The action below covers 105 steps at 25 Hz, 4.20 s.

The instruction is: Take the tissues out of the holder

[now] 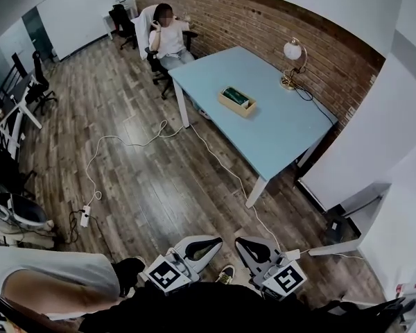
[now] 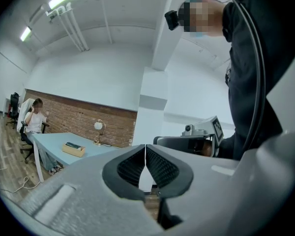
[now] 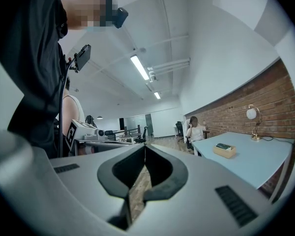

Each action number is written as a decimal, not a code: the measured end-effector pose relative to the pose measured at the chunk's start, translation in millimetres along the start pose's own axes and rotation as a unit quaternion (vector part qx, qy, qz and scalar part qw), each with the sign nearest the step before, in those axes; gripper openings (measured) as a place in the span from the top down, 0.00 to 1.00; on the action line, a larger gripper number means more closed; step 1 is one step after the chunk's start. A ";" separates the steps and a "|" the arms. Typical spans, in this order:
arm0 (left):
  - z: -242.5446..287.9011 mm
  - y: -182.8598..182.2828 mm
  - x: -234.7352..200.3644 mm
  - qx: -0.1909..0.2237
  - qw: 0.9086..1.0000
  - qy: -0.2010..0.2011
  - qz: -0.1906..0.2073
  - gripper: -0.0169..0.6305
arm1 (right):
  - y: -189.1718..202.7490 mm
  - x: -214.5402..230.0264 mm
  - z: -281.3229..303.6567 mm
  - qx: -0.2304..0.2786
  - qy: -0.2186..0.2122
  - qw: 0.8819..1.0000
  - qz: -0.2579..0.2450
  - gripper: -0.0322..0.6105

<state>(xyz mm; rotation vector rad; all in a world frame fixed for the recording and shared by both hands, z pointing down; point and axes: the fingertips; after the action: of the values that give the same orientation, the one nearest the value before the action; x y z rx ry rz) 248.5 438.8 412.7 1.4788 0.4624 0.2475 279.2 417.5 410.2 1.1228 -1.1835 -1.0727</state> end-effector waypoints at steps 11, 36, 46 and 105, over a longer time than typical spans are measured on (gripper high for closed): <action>53.5 -1.5 -10.2 -0.007 1.000 -0.013 0.009 0.96 | -2.6 51.6 -11.1 0.006 -0.027 1.000 0.009 0.94; 98.7 -30.3 -181.6 0.003 0.999 0.040 0.015 0.96 | -29.4 147.3 134.3 0.009 0.015 1.000 0.001 0.94; 100.9 -36.3 -265.7 -0.005 0.998 0.057 0.006 0.96 | -33.2 181.2 212.9 -0.001 0.031 1.000 0.005 0.94; 320.0 -73.9 -409.2 -0.014 0.999 0.023 0.017 0.96 | -67.5 442.8 263.8 0.006 0.016 1.000 0.006 0.94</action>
<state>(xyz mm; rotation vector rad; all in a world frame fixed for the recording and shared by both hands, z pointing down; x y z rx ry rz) 17.9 -32.4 408.0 1.4564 0.4688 0.3147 50.4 -49.2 411.4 1.1355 -1.1715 -1.0362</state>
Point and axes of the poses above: the fingertips, and each gripper's own axes: z forward along the fingers, x to its right, y out of its underside, and after that the axes turned 3 degrees about -y, right-handed
